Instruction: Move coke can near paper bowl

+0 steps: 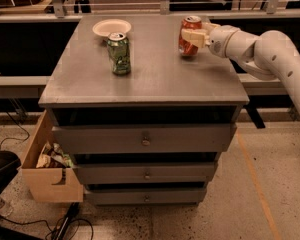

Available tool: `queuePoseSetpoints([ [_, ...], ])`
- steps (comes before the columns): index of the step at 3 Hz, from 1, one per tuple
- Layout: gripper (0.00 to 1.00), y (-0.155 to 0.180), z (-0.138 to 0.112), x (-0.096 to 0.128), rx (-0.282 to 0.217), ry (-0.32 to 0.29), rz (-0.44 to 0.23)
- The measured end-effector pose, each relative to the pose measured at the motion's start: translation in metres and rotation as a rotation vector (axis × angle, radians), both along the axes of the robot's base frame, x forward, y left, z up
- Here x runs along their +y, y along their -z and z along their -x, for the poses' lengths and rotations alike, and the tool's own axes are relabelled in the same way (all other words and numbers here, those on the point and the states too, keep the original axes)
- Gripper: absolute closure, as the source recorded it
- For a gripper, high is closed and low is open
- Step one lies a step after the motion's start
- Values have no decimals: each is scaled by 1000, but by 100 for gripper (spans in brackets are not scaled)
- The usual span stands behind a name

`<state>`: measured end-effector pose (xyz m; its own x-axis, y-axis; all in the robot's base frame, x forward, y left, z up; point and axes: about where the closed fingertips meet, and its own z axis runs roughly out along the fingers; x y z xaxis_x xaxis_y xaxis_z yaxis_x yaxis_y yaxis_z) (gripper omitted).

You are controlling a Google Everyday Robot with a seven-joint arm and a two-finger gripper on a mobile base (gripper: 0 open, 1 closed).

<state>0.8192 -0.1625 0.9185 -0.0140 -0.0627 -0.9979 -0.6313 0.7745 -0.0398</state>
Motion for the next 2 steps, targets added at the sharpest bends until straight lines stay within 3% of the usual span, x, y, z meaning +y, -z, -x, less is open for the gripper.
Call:
queuePoseSetpoints([
  [1,100,-24,-16,8,-34,-11,-4],
  [2,100,-48,-34,22,-56,11,47],
])
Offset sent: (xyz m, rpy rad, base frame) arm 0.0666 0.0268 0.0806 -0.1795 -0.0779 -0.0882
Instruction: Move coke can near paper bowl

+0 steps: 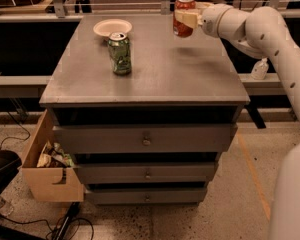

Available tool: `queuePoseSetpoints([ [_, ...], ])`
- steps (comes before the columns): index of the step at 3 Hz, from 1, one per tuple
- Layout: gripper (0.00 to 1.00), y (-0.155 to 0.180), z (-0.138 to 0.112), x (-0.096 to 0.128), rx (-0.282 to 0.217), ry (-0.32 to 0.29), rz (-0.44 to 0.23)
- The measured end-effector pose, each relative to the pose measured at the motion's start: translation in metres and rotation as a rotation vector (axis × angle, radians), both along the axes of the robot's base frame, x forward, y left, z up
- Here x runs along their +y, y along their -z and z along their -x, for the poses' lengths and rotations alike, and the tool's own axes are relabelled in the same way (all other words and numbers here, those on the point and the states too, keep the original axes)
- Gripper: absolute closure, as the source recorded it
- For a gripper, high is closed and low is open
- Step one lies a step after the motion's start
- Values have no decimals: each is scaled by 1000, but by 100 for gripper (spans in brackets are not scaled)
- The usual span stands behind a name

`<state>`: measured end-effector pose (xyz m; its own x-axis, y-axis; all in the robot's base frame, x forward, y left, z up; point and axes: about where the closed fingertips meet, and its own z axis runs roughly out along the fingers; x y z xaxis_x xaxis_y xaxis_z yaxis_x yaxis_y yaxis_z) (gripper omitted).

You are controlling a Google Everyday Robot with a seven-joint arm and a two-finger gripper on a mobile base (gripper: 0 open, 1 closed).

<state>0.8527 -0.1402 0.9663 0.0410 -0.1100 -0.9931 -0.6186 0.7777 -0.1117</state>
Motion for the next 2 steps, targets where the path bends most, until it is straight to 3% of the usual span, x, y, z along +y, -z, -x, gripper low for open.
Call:
queuePoseSetpoints([
  [2,100,0,-61,33,-6,98,138],
])
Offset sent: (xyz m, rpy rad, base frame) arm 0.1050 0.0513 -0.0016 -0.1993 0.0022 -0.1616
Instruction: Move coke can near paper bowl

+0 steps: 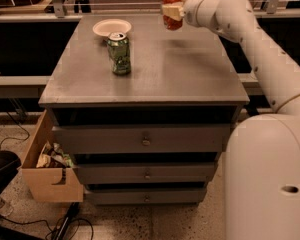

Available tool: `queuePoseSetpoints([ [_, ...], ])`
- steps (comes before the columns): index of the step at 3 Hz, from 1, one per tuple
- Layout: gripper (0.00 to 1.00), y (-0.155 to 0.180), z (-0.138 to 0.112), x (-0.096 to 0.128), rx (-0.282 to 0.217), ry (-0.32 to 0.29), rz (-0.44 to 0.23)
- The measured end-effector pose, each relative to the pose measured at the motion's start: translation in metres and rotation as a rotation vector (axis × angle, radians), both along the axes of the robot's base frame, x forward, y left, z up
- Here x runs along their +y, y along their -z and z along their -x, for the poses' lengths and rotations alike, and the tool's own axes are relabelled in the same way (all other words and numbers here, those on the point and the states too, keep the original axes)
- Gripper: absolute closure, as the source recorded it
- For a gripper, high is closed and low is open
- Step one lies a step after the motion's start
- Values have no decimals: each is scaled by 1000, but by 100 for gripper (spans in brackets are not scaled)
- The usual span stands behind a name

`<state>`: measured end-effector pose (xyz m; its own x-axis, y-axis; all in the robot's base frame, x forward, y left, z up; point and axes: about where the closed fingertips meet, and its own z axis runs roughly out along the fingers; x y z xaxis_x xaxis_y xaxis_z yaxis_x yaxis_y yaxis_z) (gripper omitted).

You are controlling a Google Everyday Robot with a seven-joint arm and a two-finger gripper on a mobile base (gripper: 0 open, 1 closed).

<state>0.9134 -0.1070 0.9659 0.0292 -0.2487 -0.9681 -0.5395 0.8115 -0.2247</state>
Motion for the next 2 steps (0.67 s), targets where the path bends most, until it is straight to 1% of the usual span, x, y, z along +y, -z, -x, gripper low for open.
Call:
queuePoseSetpoints([
  [1,100,13,-25,21,19,8,-16],
  [2,100,21,-41,45,30,-16,-43],
])
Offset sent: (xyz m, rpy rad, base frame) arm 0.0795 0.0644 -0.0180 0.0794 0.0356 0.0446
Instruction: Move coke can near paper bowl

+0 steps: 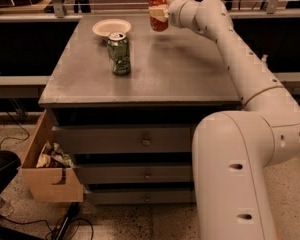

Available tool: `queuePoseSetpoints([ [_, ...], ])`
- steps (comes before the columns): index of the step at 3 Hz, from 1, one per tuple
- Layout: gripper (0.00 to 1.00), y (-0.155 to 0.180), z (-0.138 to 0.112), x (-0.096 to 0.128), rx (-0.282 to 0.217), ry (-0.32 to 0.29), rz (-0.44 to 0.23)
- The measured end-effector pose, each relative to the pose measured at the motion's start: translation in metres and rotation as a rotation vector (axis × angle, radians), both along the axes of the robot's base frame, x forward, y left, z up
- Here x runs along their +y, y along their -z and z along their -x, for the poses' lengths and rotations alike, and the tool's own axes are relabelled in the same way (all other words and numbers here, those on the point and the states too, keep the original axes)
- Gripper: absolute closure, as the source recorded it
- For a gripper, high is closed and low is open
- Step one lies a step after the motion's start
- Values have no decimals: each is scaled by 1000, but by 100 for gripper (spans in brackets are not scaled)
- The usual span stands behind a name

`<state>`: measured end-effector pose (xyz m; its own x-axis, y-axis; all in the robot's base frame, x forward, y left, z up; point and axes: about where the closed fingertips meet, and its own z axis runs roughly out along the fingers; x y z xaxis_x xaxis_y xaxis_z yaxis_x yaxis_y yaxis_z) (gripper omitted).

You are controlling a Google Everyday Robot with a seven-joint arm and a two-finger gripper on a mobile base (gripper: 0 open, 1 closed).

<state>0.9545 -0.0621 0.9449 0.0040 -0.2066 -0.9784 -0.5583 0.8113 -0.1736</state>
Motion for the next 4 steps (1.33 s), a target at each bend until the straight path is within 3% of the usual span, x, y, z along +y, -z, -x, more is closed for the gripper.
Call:
queuePoseSetpoints([
  [3,100,28,-17,47,62,-74,-52],
  [4,94,36,-19,55,75,-90,-86],
])
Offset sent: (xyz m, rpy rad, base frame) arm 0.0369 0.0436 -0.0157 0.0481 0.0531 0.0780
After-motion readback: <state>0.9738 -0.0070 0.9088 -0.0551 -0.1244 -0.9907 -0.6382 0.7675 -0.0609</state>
